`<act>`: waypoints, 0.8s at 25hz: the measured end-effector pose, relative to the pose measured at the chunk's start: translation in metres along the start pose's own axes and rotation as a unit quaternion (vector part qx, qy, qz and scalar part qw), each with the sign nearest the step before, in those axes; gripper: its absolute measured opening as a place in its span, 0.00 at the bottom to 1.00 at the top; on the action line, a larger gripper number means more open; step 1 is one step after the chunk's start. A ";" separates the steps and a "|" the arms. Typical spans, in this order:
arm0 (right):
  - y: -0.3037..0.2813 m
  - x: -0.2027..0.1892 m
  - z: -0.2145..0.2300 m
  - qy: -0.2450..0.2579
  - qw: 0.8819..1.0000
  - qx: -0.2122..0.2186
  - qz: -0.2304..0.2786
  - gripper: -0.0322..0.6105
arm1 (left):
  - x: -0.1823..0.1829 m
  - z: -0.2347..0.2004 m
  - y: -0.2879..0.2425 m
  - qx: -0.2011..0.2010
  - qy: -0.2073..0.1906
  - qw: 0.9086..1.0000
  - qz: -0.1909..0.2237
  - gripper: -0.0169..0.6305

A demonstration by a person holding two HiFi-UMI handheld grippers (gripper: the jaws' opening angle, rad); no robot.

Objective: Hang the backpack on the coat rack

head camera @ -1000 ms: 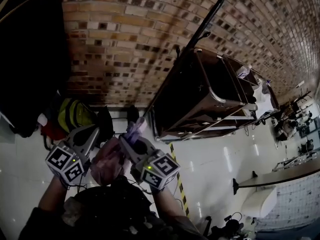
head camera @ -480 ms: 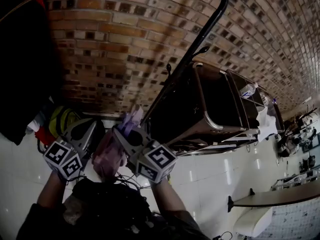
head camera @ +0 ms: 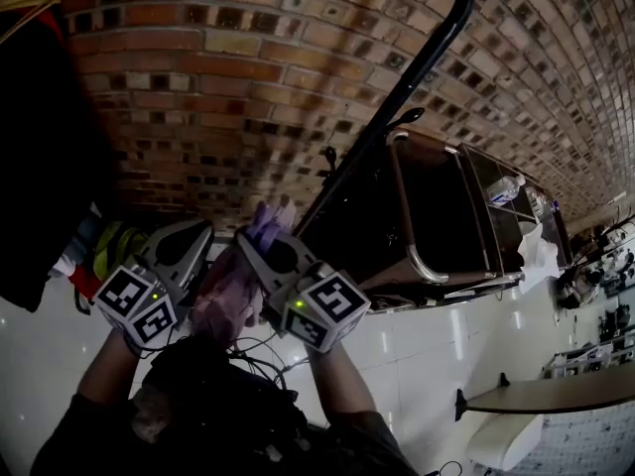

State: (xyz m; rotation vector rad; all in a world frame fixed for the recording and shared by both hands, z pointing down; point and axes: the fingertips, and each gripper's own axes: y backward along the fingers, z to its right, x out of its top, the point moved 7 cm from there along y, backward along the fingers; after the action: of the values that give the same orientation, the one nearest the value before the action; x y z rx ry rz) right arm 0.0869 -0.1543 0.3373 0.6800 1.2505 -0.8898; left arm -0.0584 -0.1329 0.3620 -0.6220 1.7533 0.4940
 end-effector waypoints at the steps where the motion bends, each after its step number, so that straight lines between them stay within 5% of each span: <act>1: -0.004 0.001 0.006 0.002 1.000 -0.003 -0.002 0.14 | 0.001 -0.005 -0.007 -0.003 -0.004 1.000 -0.002 0.06; 20: -0.053 0.089 0.116 0.011 0.997 -0.059 0.045 0.14 | 0.055 -0.070 -0.129 -0.066 -0.037 0.997 0.003 0.06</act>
State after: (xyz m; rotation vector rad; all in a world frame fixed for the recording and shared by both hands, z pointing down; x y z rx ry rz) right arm 0.1064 -0.2961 0.2755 0.6477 1.2729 -0.7300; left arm -0.0393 -0.2837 0.3255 -0.6826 1.6634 0.6331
